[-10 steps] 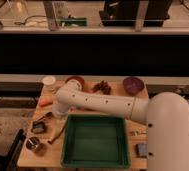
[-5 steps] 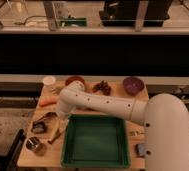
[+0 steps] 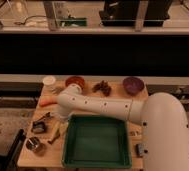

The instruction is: Place banana in table surface

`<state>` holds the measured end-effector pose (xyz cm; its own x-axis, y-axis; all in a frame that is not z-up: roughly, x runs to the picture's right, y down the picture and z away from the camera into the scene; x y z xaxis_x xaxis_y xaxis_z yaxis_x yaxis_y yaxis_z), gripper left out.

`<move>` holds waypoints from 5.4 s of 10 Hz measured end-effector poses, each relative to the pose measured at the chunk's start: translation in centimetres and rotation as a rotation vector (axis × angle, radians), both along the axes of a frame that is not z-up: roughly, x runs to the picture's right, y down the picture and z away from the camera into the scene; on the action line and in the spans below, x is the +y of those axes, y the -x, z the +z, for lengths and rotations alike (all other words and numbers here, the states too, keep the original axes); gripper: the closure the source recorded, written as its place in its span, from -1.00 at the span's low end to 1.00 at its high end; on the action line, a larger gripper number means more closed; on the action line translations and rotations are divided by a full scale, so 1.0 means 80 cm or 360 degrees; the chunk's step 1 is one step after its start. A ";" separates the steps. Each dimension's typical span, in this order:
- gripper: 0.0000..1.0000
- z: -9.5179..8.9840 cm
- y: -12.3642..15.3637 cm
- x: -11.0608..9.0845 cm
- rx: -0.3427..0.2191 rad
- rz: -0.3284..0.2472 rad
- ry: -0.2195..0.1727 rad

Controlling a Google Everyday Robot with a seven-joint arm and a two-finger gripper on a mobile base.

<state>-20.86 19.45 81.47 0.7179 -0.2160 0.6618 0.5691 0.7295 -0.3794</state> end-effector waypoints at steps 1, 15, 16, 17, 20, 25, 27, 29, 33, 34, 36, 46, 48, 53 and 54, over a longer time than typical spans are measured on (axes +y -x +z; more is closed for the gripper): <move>-0.60 0.002 0.001 0.002 -0.0023 -0.0004 0.0017; 0.41 -0.016 0.023 0.034 -0.0349 -0.0160 0.0081; 0.45 -0.017 0.023 0.035 -0.0357 -0.0180 0.0069; 0.65 -0.019 0.025 0.034 -0.0361 -0.0195 0.0057; 0.92 -0.032 0.029 0.024 -0.0387 -0.0194 0.0039; 0.92 -0.051 0.028 0.002 -0.0434 -0.0149 -0.0022; 0.92 -0.062 0.027 -0.009 -0.0457 -0.0123 -0.0063; 0.92 -0.075 0.024 -0.021 -0.0474 -0.0097 -0.0107; 0.92 -0.099 0.017 -0.042 -0.0506 -0.0057 -0.0200; 0.92 -0.108 0.015 -0.046 -0.0517 -0.0053 -0.0221; 0.92 -0.122 0.013 -0.046 -0.0531 -0.0051 -0.0248; 0.92 -0.129 0.022 -0.046 -0.0538 -0.0091 -0.0276; 0.92 -0.120 0.022 -0.048 -0.0524 -0.0093 -0.0272; 0.92 -0.096 0.017 -0.052 -0.0482 -0.0078 -0.0244; 0.92 -0.092 0.015 -0.053 -0.0476 -0.0074 -0.0238</move>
